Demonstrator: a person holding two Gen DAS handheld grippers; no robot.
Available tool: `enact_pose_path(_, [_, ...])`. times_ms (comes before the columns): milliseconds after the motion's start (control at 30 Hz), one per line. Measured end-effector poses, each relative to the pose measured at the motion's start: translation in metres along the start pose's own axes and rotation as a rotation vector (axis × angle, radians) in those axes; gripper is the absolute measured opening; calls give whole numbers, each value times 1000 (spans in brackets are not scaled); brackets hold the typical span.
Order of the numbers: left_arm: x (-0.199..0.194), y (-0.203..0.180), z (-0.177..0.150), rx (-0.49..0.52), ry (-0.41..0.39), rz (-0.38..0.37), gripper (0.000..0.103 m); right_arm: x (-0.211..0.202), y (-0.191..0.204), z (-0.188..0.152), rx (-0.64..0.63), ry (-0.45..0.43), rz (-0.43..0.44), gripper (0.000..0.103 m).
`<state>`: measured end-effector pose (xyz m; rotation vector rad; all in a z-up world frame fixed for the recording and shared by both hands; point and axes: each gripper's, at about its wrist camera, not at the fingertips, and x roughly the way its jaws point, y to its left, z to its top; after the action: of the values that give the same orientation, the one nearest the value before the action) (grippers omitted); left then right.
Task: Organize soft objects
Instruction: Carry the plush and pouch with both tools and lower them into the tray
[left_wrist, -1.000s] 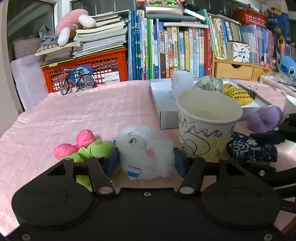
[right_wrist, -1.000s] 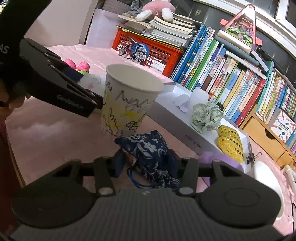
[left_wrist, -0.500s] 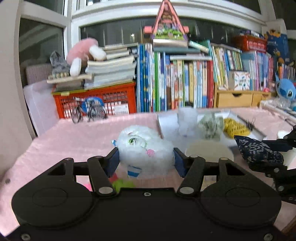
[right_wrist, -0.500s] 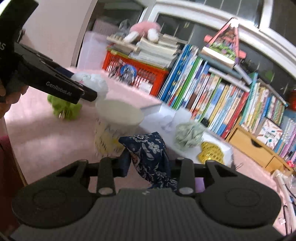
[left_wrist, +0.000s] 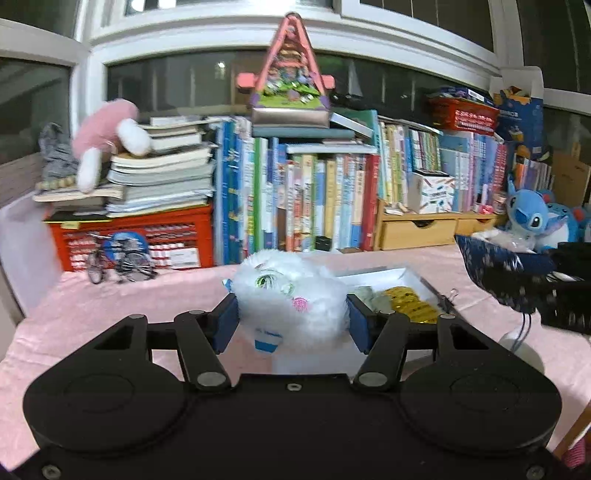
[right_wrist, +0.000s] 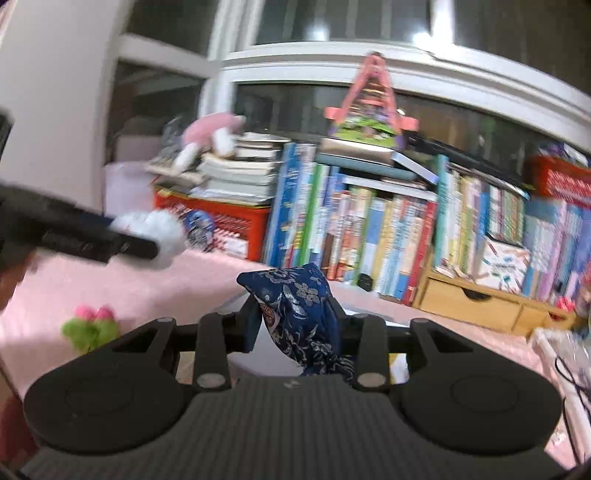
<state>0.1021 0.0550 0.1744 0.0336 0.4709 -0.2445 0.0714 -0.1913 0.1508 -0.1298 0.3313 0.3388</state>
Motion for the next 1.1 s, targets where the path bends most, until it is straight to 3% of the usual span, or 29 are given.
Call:
enact_pose_path(300, [74,-12,31,-86,216,-122,58,27,-49,25,167,55,-13,42])
enact_pose_path(667, [154,-11,32,-147,403,-116,58,96,-74,24,350,238,21,42])
enact_pose_path(900, [195,-11,27,-152,483,-100,58,146,-88,6,536,401,47,42])
enact_pose_path(1100, [214,-16,20,-118,533,-89,59,176,-93,-15,673,489,31,42])
